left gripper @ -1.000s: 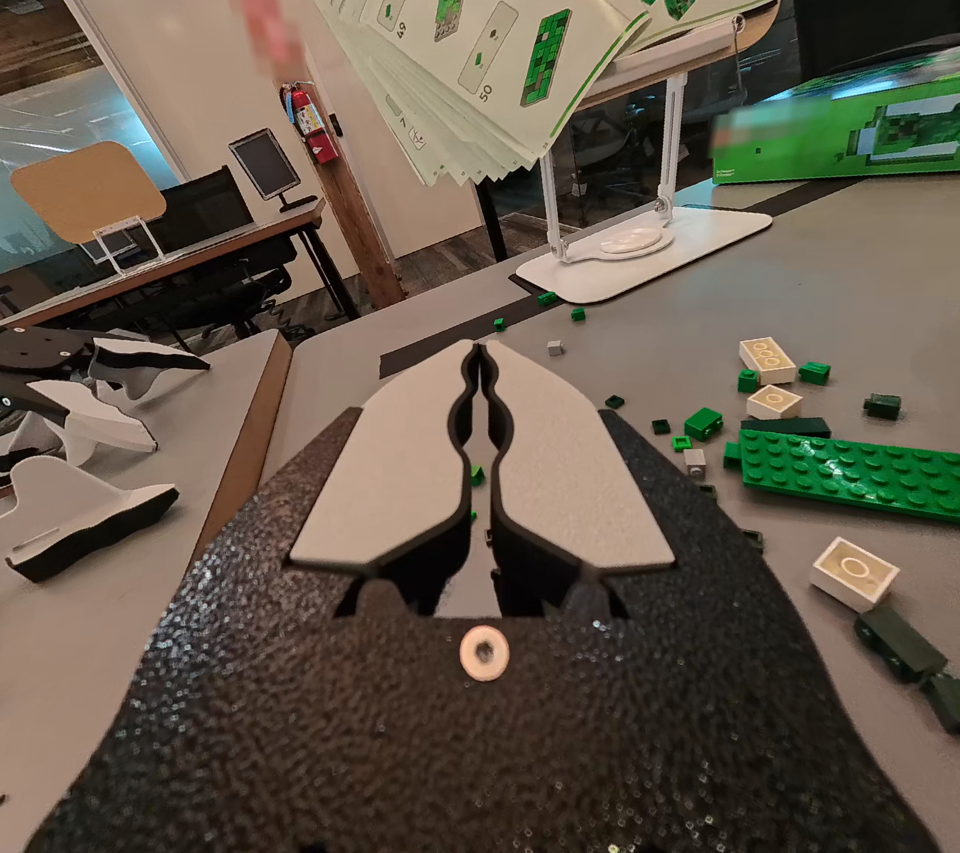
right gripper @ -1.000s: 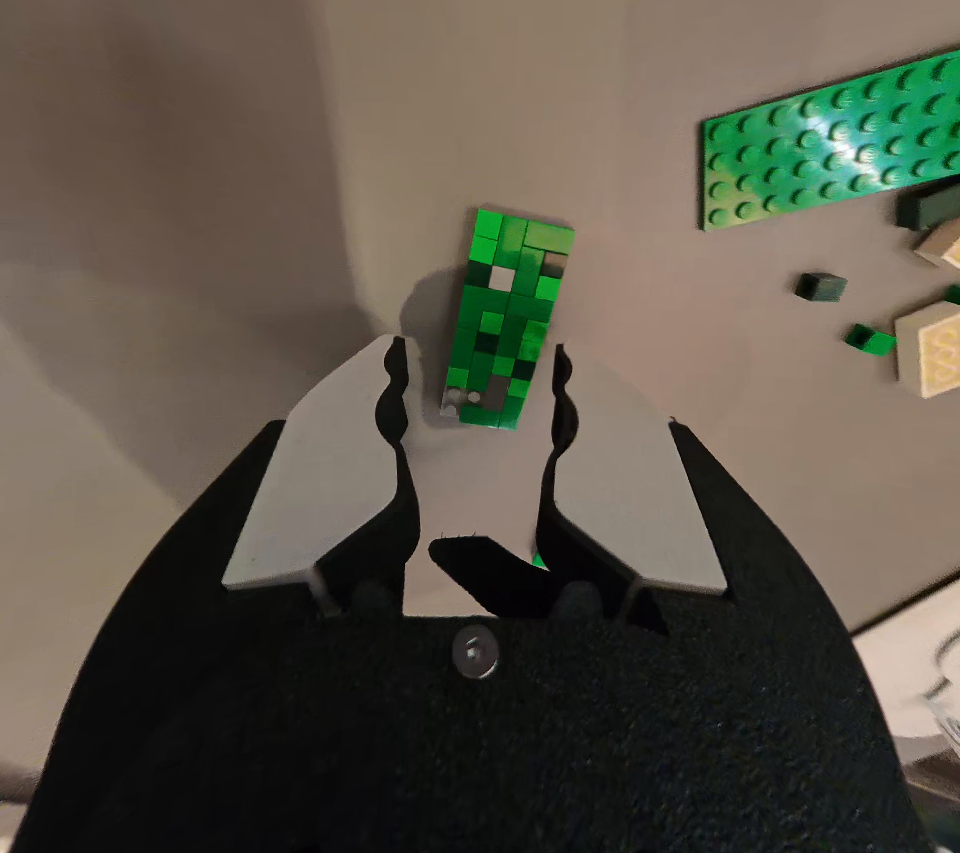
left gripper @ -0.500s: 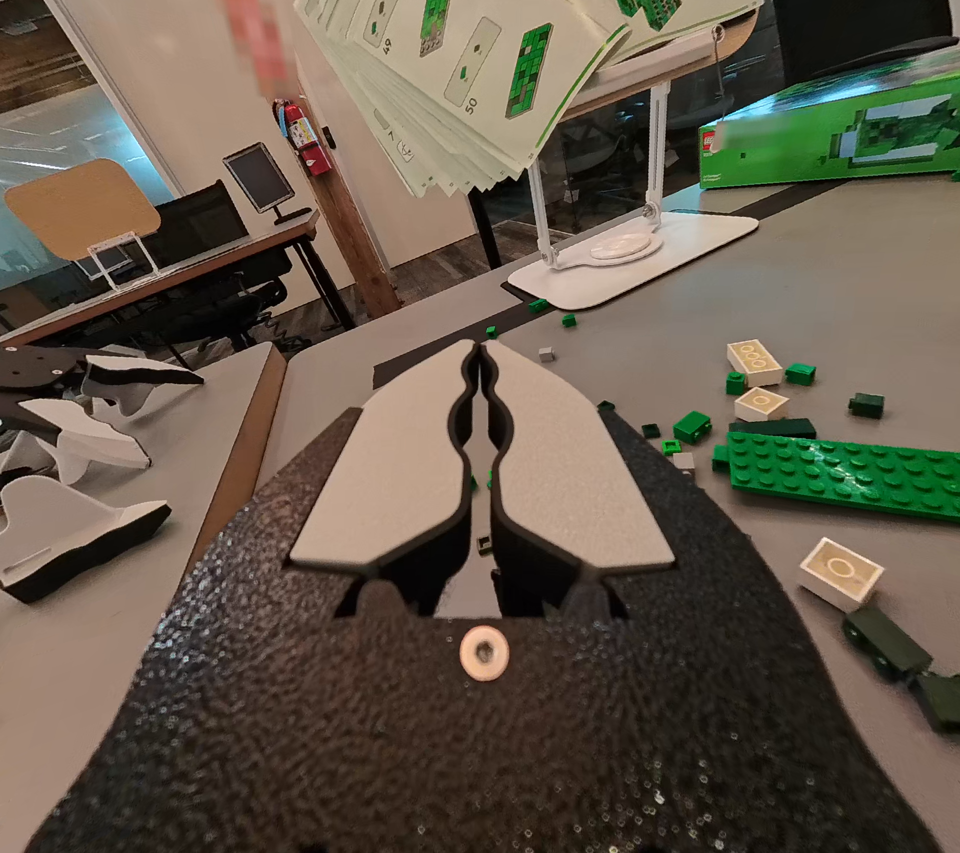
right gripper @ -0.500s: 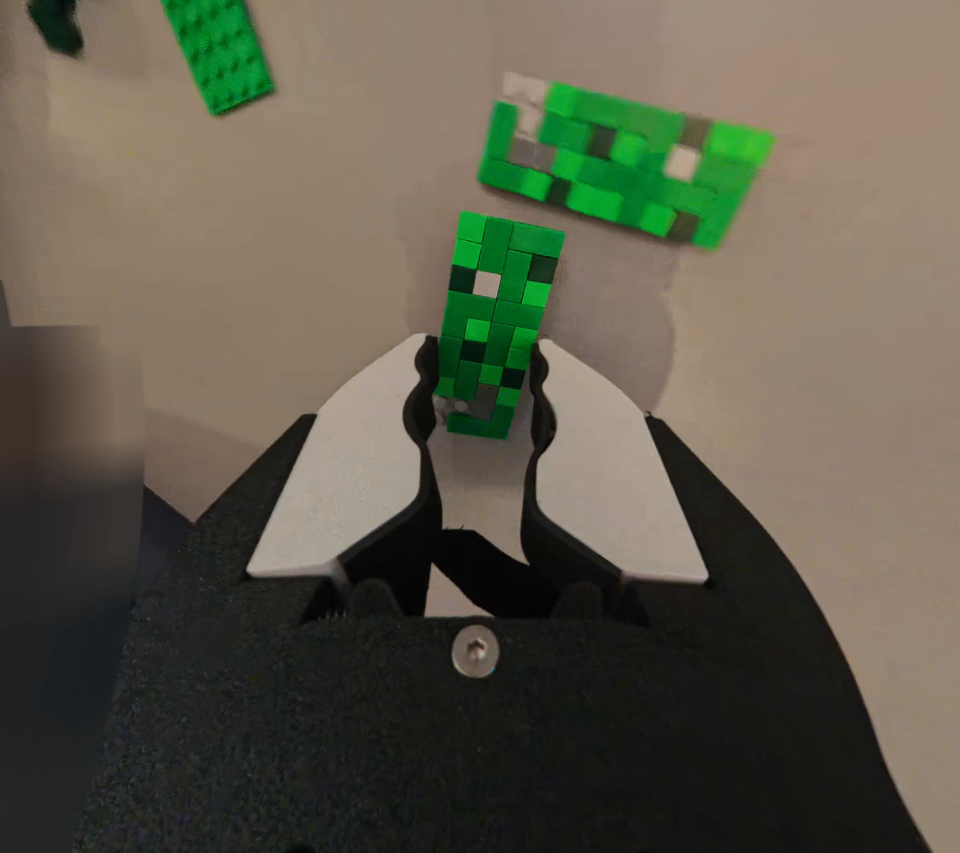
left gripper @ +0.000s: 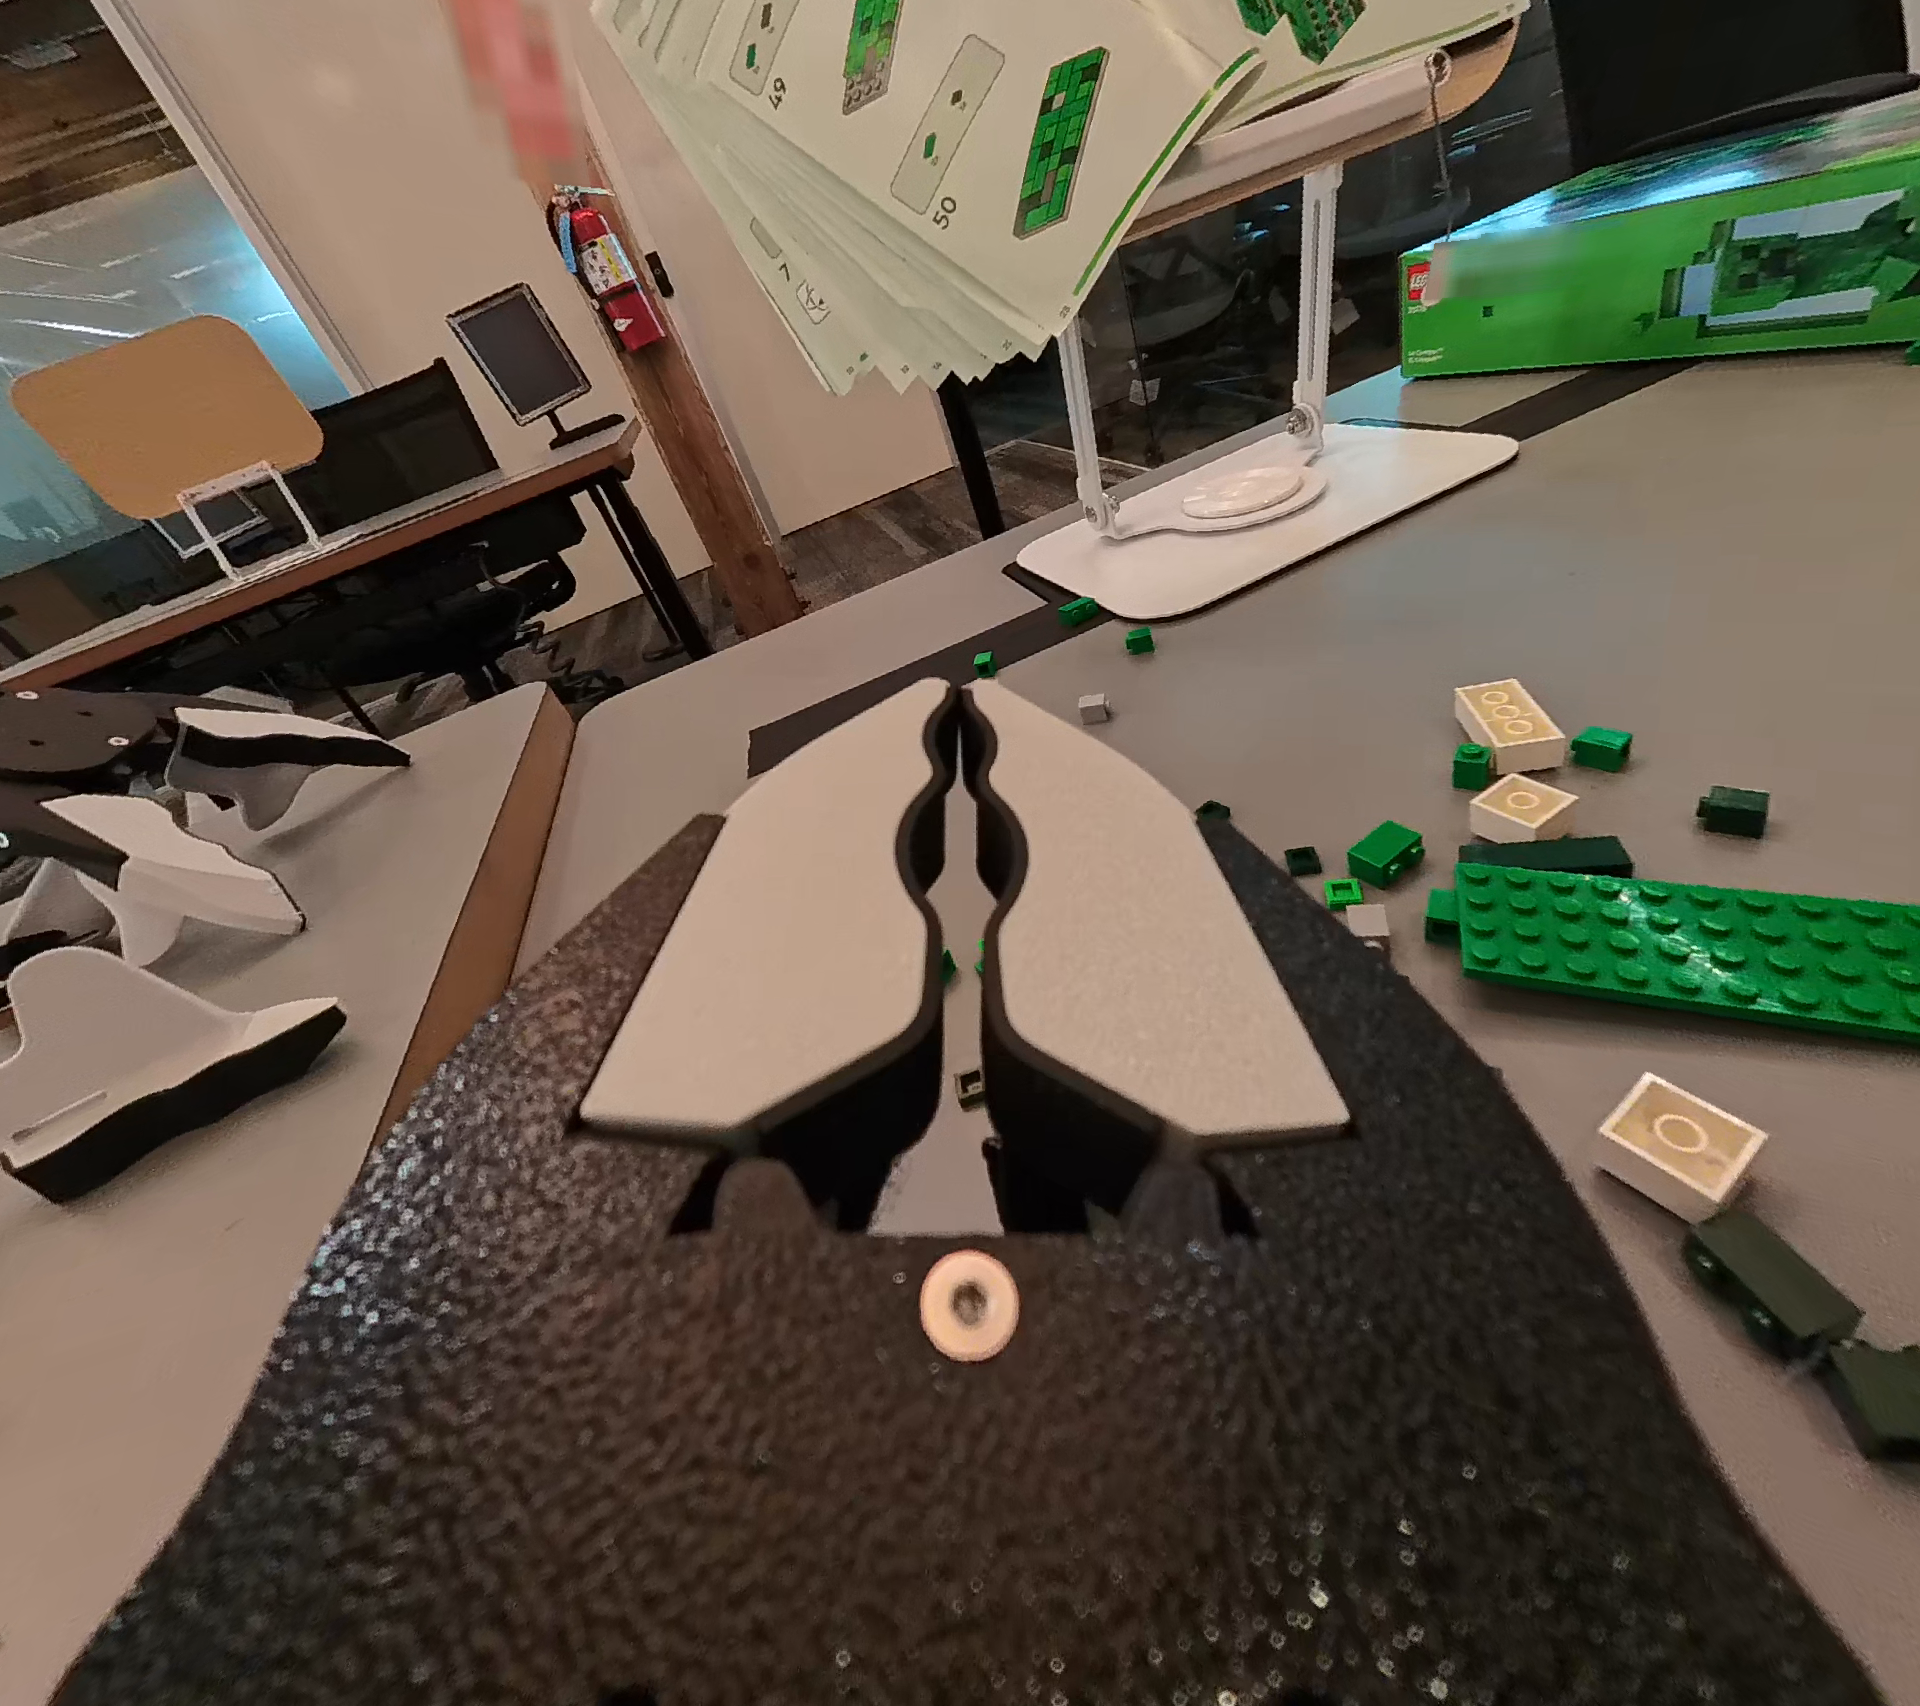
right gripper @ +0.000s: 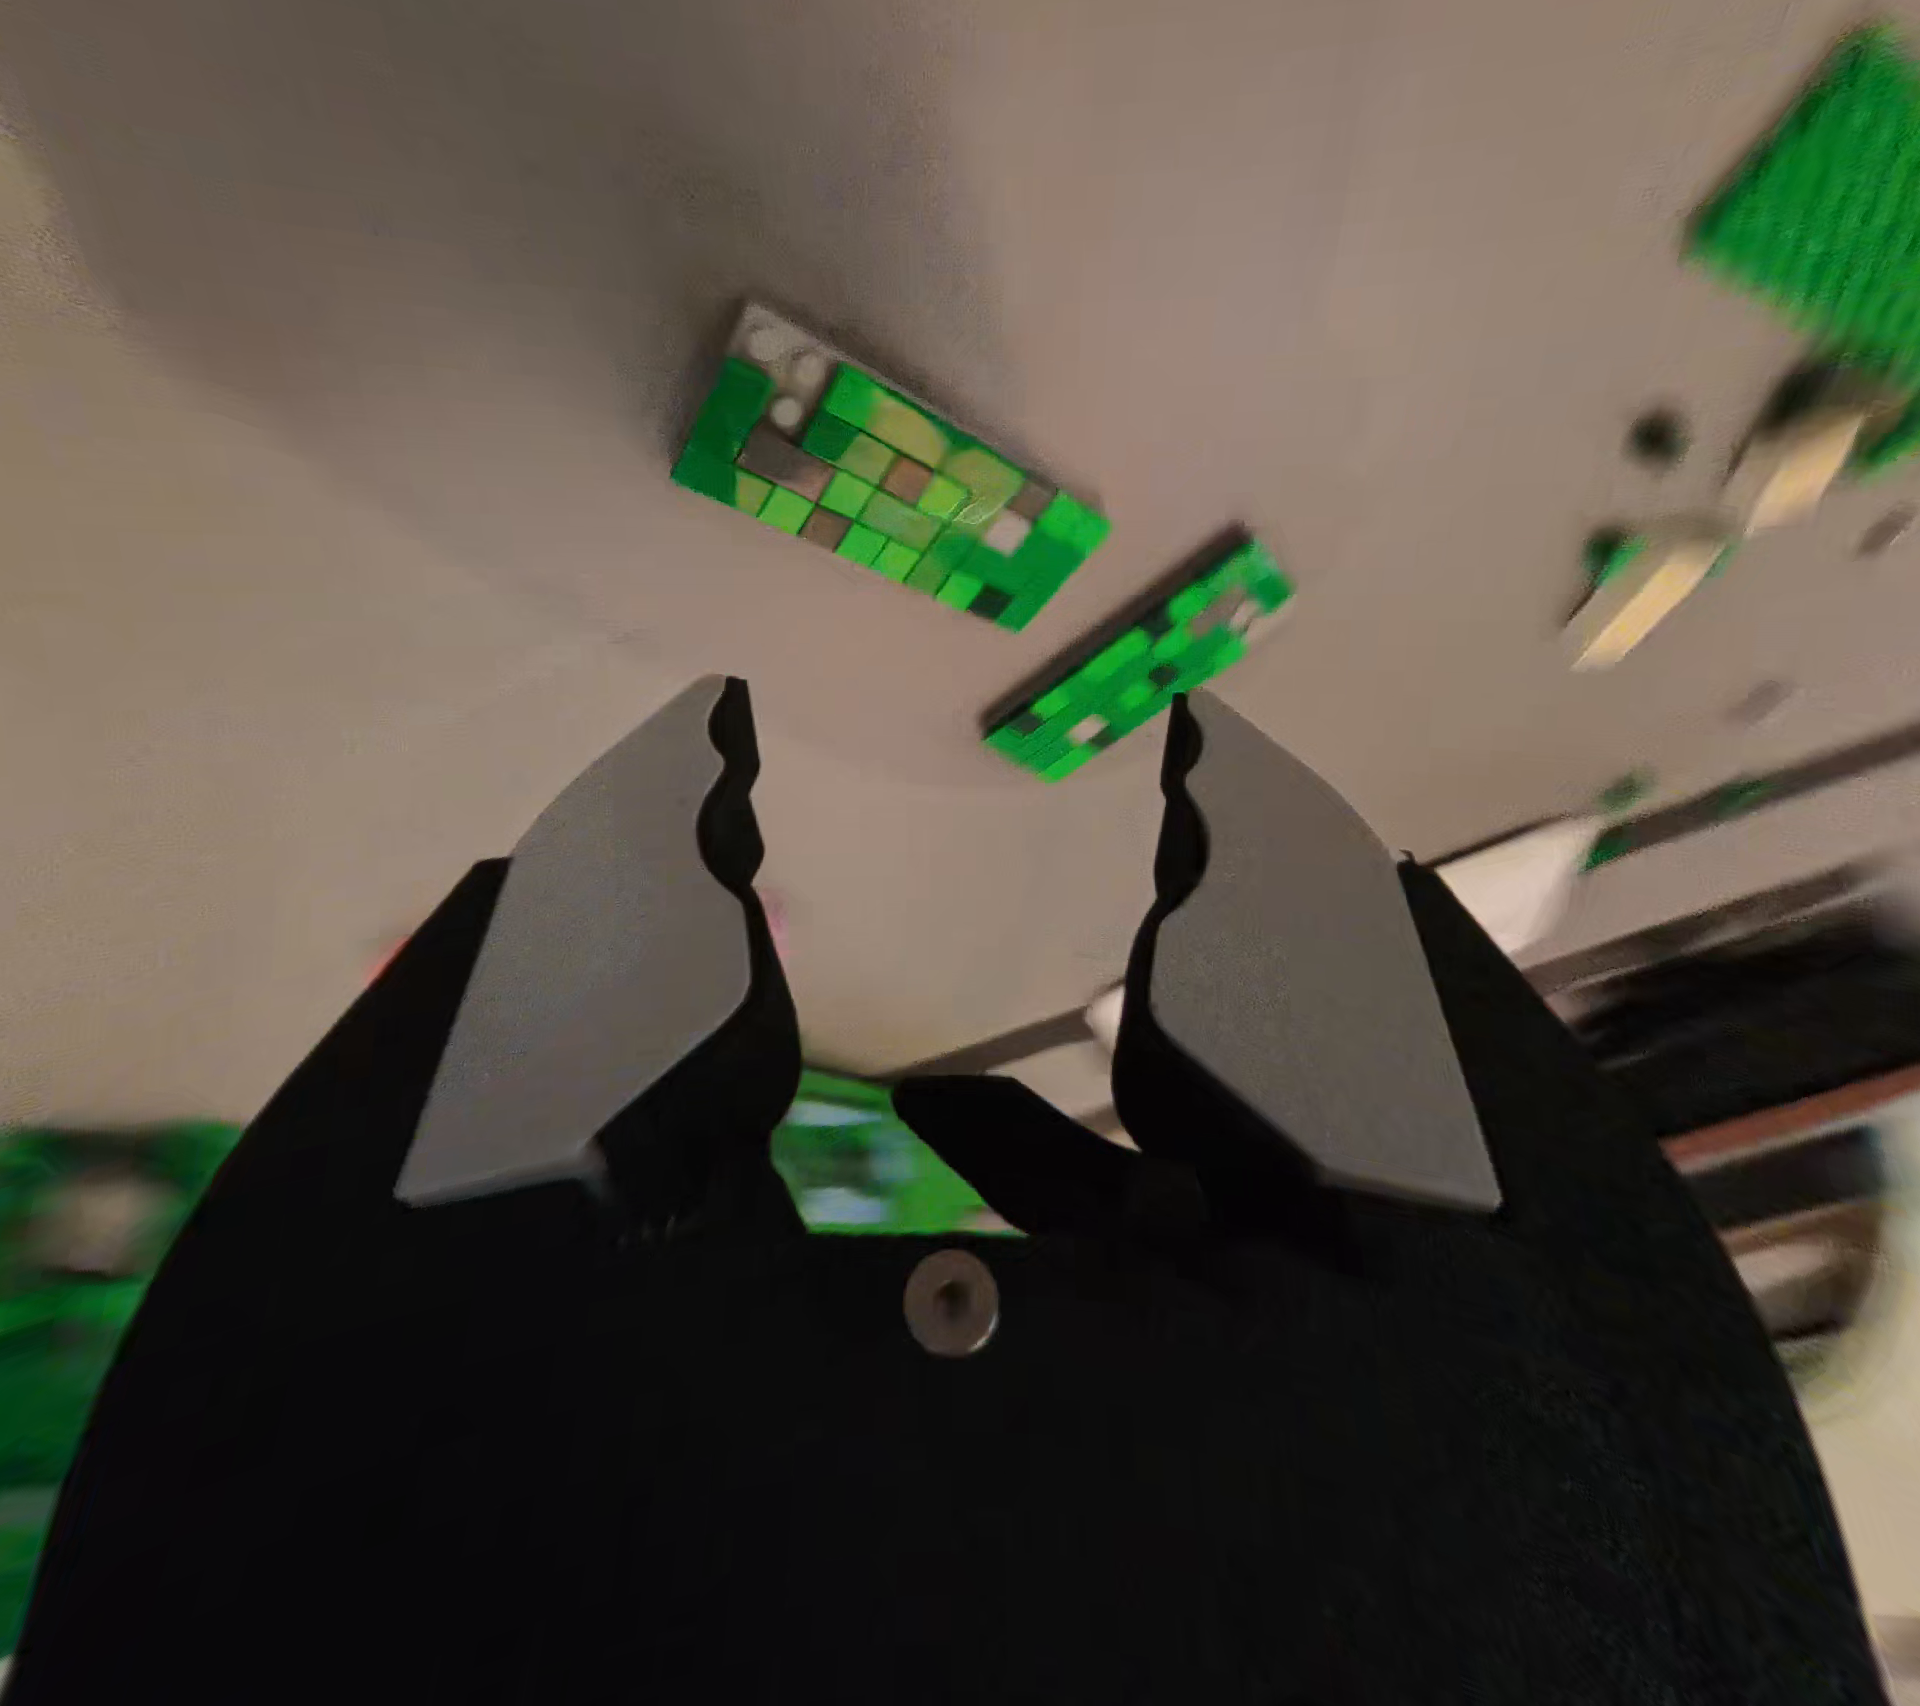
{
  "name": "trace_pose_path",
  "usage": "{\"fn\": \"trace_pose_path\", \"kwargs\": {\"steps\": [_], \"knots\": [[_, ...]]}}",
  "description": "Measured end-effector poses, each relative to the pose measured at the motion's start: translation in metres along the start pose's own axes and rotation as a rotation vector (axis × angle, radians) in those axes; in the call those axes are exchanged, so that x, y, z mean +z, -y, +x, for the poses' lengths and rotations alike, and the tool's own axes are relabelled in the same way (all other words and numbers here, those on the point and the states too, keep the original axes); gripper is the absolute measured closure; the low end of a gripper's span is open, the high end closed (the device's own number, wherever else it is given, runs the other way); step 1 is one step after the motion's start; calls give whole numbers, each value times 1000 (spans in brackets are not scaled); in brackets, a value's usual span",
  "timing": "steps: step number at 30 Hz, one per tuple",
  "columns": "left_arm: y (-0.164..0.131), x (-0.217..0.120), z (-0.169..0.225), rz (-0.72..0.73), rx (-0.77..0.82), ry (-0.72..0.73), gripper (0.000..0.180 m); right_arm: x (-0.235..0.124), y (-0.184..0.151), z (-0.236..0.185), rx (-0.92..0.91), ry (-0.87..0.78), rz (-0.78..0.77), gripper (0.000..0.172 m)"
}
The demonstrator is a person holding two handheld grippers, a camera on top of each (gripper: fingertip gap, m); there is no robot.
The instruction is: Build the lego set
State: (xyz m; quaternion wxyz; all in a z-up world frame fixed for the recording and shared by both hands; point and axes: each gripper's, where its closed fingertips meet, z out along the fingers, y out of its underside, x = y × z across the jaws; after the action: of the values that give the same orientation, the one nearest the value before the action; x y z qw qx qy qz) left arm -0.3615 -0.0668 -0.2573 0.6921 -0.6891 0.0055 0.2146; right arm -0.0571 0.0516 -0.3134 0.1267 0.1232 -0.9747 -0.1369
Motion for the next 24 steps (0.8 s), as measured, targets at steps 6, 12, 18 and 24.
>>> {"fn": "trace_pose_path", "kwargs": {"steps": [6, 12, 18, 24], "knots": [[-1, 0, -1, -5, 0, 3, 180, 23, 12, 7, -658, -127, 68, 105], [-2, 1, 0, -12, 4, 2, 180, 31, 19, -1, -841, -116, 187, 106], [-4, 2, 2, -18, 17, -6, 180, 32, 18, 0, -757, -60, 184, 140], [-3, 2, 1, -12, 7, -6, 180, 29, 6, 10, 327, 158, 89, 140]]}}
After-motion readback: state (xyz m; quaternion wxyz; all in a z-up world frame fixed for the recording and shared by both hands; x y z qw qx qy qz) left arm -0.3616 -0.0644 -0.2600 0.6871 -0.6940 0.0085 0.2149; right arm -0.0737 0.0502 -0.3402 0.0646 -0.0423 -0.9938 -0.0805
